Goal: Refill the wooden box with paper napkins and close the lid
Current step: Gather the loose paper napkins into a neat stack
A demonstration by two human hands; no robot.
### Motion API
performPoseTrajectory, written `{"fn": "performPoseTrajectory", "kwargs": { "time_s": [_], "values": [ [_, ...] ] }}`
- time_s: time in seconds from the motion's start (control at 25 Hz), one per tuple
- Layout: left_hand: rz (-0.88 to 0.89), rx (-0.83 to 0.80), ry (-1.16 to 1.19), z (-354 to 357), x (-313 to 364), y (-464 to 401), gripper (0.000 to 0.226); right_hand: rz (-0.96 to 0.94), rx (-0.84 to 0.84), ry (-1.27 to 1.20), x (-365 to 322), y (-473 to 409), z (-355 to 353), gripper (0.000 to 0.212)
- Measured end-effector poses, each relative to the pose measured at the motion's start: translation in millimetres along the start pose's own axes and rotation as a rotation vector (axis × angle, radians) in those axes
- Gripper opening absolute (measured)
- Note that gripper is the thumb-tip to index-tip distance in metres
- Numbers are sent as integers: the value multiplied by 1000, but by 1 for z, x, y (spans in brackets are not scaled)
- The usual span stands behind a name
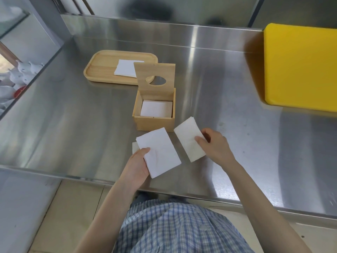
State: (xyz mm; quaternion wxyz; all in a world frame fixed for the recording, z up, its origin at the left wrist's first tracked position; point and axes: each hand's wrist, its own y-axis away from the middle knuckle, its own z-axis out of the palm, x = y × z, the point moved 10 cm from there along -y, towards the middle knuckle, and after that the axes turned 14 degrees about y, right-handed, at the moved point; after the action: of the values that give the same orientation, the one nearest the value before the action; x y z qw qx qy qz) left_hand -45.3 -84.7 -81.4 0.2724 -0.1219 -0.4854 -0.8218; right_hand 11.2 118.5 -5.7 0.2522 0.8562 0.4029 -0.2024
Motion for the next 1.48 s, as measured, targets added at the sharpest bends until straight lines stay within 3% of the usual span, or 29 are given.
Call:
{"fn": "performPoseTrajectory", "kwargs": {
  "time_s": [0.12, 0.2, 0.28, 0.4, 0.64, 0.84, 1.04, 1.16, 1.28, 1.36, 1.48],
  "values": [
    [-12, -48, -2, 7, 0, 3, 22, -13, -46, -269, -18, 8, -6, 7],
    [-18, -88, 13, 11, 2, 6, 27, -39, -192, -472, -40, 16, 7, 9],
    [-14, -104, -7, 13, 4, 11, 31, -66, -314, -506, -57, 22, 26, 13],
    [13, -129, -65, 8, 16, 15, 33, -53, -377, -418, -72, 22, 57, 5],
    [-5, -86, -39, -7, 36, 23, 32, -38, -332, -167, -84, 16, 91, 10],
    [-14, -71, -71, -38, 47, 19, 40, -56, -333, -165, -101, 16, 109, 9],
    [24, -35, -168, -59, 56, 16, 32, -82, -345, -122, -114, 15, 126, 14],
    [41, -26, -166, -70, 63, 14, 26, -72, -268, -85, -114, 6, 114, 23],
    [48, -23, -146, -79, 68, 12, 24, -146, -150, 215, -109, -6, 103, 27],
    [45, -31, -130, -81, 71, 12, 25, -212, -192, 439, -109, -9, 114, 37],
    [50, -34, -116, -83, 76, 12, 24, -234, -208, 572, -110, -14, 126, 44]
  ]
}}
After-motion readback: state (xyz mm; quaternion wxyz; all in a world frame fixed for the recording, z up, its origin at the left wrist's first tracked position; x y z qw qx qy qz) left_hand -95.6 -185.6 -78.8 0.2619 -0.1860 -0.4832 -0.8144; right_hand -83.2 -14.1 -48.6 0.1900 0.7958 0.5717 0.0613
